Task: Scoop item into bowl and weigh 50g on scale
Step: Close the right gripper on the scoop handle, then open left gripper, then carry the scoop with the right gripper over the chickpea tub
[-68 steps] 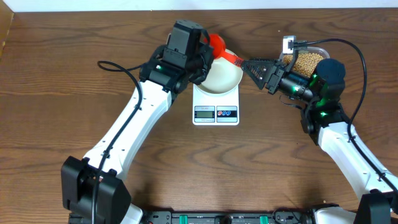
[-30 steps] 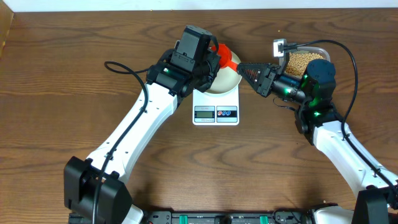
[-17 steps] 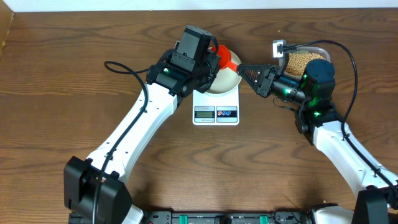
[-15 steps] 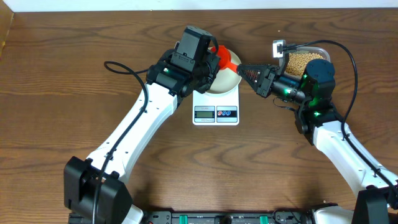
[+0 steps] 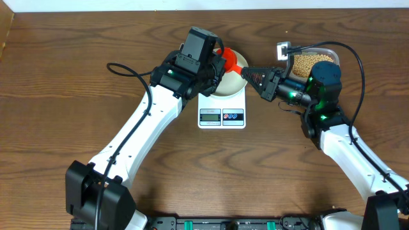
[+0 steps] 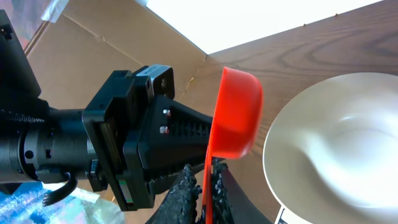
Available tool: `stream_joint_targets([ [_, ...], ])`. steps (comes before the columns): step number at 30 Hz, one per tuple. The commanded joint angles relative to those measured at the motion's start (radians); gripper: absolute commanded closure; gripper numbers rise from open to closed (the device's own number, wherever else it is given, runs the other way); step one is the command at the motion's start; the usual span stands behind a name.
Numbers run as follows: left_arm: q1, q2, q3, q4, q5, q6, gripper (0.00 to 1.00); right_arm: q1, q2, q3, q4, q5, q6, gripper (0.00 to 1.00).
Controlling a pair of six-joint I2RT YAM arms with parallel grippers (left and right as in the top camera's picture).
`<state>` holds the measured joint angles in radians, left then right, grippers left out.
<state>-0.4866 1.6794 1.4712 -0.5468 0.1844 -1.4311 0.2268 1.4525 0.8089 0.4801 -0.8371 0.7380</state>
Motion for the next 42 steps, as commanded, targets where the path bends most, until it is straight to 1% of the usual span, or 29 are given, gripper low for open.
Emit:
stream_joint_targets([
  [1,-0.004,0.000,0.005,-0.003,0.010,0.026,0.93,0.007,0.006,0.018,-0.002,-0.003,-0.021,0.93],
  [2,-0.004,0.000,0.005,-0.002,0.010,0.033,0.93,0.007,0.006,0.018,-0.002,-0.003,-0.021,0.94],
  [3,-0.004,0.000,0.005,-0.002,0.010,0.039,0.93,0.007,0.006,0.018,-0.002,-0.003,-0.021,0.99],
  [11,-0.004,0.000,0.005,-0.002,0.009,0.043,0.92,0.007,0.006,0.018,-0.002,-0.003,-0.021,0.99],
  [12,-0.004,0.000,0.005,-0.002,0.009,0.043,0.86,0.007,0.006,0.018,-0.002,-0.003,-0.021,0.99],
  [13,-0.004,0.000,0.005,-0.002,0.009,0.043,0.78,0.007,0.006,0.018,-0.002,-0.003,-0.021,0.99],
  [14,-0.004,0.000,0.005,-0.002,0.009,0.043,0.73,0.007,0.006,0.018,-0.002,-0.003,-0.021,0.99],
  [15,-0.004,0.000,0.005,-0.003,0.009,0.043,0.63,0.006,0.006,0.018,-0.003,-0.002,-0.021,0.99],
  [16,-0.004,0.000,0.005,-0.003,0.009,0.043,0.57,0.005,0.006,0.018,-0.003,-0.002,-0.021,0.99],
  [19,-0.004,0.000,0.005,-0.007,0.009,0.043,0.51,-0.003,0.006,0.018,-0.010,-0.001,-0.021,0.99],
  [22,-0.004,0.000,0.005,-0.013,0.009,0.051,0.50,-0.015,0.006,0.018,-0.051,0.028,-0.021,0.99],
  [25,-0.002,0.000,0.005,-0.009,0.008,0.123,0.50,-0.024,0.006,0.018,-0.081,0.051,-0.022,0.99],
  [27,0.000,0.000,0.005,-0.001,0.008,0.196,0.50,-0.032,0.006,0.018,-0.089,0.053,-0.029,0.99],
  [29,0.008,0.000,0.005,0.017,0.008,0.318,0.50,-0.048,0.006,0.018,-0.098,0.054,-0.037,0.99],
  [32,0.022,0.000,0.005,0.029,0.009,0.430,0.50,-0.069,0.006,0.018,-0.127,0.069,-0.040,0.99],
  [38,0.061,0.000,0.005,0.037,0.009,0.561,0.50,-0.105,0.006,0.018,-0.157,0.077,-0.056,0.99],
  [42,0.093,0.000,0.005,0.048,0.010,0.676,0.54,-0.115,0.006,0.018,-0.193,0.096,-0.067,0.99],
])
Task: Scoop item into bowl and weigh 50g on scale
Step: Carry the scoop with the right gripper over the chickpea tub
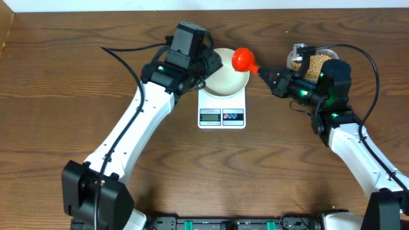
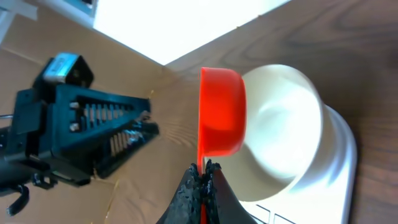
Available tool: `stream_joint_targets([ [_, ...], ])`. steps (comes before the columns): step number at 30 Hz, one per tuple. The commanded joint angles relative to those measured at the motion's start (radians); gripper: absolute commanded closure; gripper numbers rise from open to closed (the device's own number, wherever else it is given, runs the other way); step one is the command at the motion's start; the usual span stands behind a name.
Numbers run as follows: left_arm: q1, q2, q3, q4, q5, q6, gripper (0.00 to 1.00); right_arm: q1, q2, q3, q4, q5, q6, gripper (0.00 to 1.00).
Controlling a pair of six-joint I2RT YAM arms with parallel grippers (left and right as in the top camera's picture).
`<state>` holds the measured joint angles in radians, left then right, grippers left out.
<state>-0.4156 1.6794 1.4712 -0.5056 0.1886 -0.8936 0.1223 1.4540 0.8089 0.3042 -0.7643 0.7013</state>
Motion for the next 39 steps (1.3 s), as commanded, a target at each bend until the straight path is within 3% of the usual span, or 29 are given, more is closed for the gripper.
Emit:
stream_joint_targets([
  [1,0.028,-0.002,0.005,0.006,0.008,0.158,0.54,-0.010,0.005,0.018,-0.024,0.029,-0.035,0.98],
  [6,0.044,-0.003,0.006,0.026,0.096,0.423,0.52,-0.010,0.005,0.046,-0.093,0.034,-0.078,0.98],
  [14,0.044,-0.004,0.006,0.037,0.095,0.599,0.49,-0.010,0.005,0.187,-0.356,0.069,-0.214,0.99],
  [22,0.046,-0.004,0.006,0.082,0.095,0.639,0.49,-0.025,0.005,0.355,-0.600,0.128,-0.341,0.99],
  [31,0.045,-0.092,0.006,0.080,0.099,0.693,0.48,-0.150,0.003,0.539,-0.905,0.164,-0.491,0.99],
  [37,0.010,-0.144,0.006,-0.015,0.099,0.700,0.49,-0.248,-0.011,0.560,-0.992,0.164,-0.535,0.99],
  [39,-0.011,-0.144,0.006,-0.060,0.098,0.703,0.54,-0.274,-0.011,0.560,-1.016,0.164,-0.535,0.99],
])
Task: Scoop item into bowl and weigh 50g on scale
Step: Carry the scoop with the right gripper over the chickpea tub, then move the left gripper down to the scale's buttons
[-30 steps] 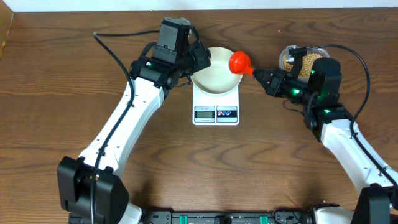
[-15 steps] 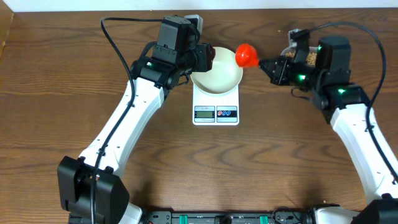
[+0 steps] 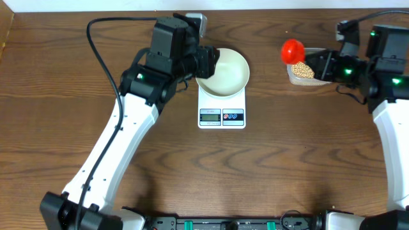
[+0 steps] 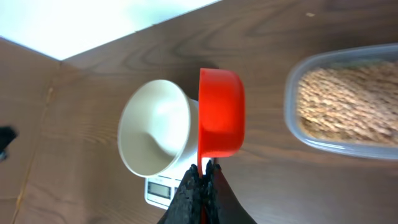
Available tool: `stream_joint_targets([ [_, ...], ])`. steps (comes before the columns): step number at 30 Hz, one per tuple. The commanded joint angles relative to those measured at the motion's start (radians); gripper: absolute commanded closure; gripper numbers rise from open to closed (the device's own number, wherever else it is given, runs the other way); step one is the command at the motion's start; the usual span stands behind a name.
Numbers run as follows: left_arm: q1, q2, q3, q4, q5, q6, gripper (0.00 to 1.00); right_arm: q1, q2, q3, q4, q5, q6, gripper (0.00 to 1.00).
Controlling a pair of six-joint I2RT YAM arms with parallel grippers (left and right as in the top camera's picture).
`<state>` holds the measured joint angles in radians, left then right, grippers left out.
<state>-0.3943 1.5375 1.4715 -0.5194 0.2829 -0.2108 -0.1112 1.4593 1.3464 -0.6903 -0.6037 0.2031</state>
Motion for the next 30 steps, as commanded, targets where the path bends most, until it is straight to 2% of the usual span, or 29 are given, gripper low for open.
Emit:
stream_joint_targets([
  [1,-0.047,-0.002,0.005,-0.077,-0.005,0.020,0.56,-0.051,-0.016,0.022,-0.034,0.003,-0.040,0.99],
  [9,-0.153,-0.002,-0.031,-0.238,-0.158,0.019,0.60,-0.097,-0.016,0.022,-0.061,0.008,-0.053,0.99],
  [17,-0.169,-0.002,-0.222,-0.178,-0.155,-0.030,0.60,-0.098,-0.016,0.022,-0.062,0.020,-0.063,0.99],
  [26,-0.209,0.003,-0.301,-0.091,-0.153,-0.030,0.60,-0.098,-0.016,0.021,-0.081,0.048,-0.081,0.99],
  [29,-0.214,0.026,-0.310,-0.079,-0.153,-0.030,0.66,-0.098,-0.016,0.021,-0.083,0.052,-0.085,0.99],
  [30,-0.213,0.047,-0.311,-0.075,-0.154,-0.030,0.75,-0.098,-0.016,0.021,-0.084,0.052,-0.085,0.99],
])
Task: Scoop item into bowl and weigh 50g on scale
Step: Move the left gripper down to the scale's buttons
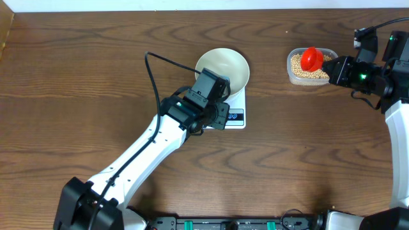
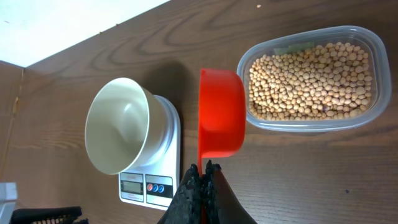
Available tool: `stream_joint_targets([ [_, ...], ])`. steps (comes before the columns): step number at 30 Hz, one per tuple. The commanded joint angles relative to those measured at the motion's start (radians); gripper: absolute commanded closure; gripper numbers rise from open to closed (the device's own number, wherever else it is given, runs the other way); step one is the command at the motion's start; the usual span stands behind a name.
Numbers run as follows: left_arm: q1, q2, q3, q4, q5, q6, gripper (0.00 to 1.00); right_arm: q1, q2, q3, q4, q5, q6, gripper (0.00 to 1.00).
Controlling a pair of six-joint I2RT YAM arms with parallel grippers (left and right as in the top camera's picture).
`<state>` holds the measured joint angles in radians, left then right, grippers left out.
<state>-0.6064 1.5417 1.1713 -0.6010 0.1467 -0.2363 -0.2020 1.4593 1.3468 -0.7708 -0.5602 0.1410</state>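
A cream bowl (image 1: pixel 223 67) (image 2: pixel 121 127) stands on the white scale (image 1: pixel 236 105) (image 2: pixel 155 183). The clear tub of soybeans (image 1: pixel 299 69) (image 2: pixel 311 78) sits at the back right. My right gripper (image 1: pixel 332 69) (image 2: pixel 202 169) is shut on the handle of the red scoop (image 1: pixel 312 57) (image 2: pixel 221 112). The scoop's cup hangs over the tub's left part, turned on its side in the right wrist view. My left gripper (image 1: pixel 214 115) hovers over the scale's display, in front of the bowl. Its fingers are hidden under the wrist.
The left arm (image 1: pixel 147 150) crosses the table diagonally from the front left, its cable (image 1: pixel 153 70) looping up beside the bowl. The table's back edge (image 1: pixel 255 7) lies just behind bowl and tub. The right arm (image 1: pixel 396 121) runs along the right edge.
The left gripper went from behind and left of the bowl to above the scale's display in front of it. The scoop shifted from the tub's left rim to over the beans.
First the scoop was held at the bowl on the scale, with the left gripper close against the bowl. Then the scoop was at the bowl's right rim, later beside the bean tub. Now it is over the beans, and the left gripper is at the scale's front.
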Motion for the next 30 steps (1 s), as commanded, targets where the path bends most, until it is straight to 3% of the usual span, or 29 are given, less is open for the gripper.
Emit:
stream_joint_targets([
  [1,-0.001,0.056,-0.010,0.011,-0.017,-0.004,0.81,-0.008,-0.016,0.021,-0.005,0.008,-0.023,0.99],
  [2,-0.002,0.073,-0.010,0.017,-0.017,-0.004,0.89,-0.008,-0.016,0.021,-0.008,0.008,-0.024,0.99],
  [4,-0.002,0.098,-0.010,0.028,-0.017,-0.004,0.93,-0.008,-0.016,0.021,-0.012,0.009,-0.027,0.99],
  [11,-0.020,0.160,-0.010,0.070,-0.017,0.000,0.93,-0.008,-0.016,0.020,-0.035,0.039,-0.038,0.99],
  [30,-0.039,0.334,-0.010,0.220,-0.029,0.151,0.93,-0.008,-0.016,0.020,-0.037,0.039,-0.038,0.99],
])
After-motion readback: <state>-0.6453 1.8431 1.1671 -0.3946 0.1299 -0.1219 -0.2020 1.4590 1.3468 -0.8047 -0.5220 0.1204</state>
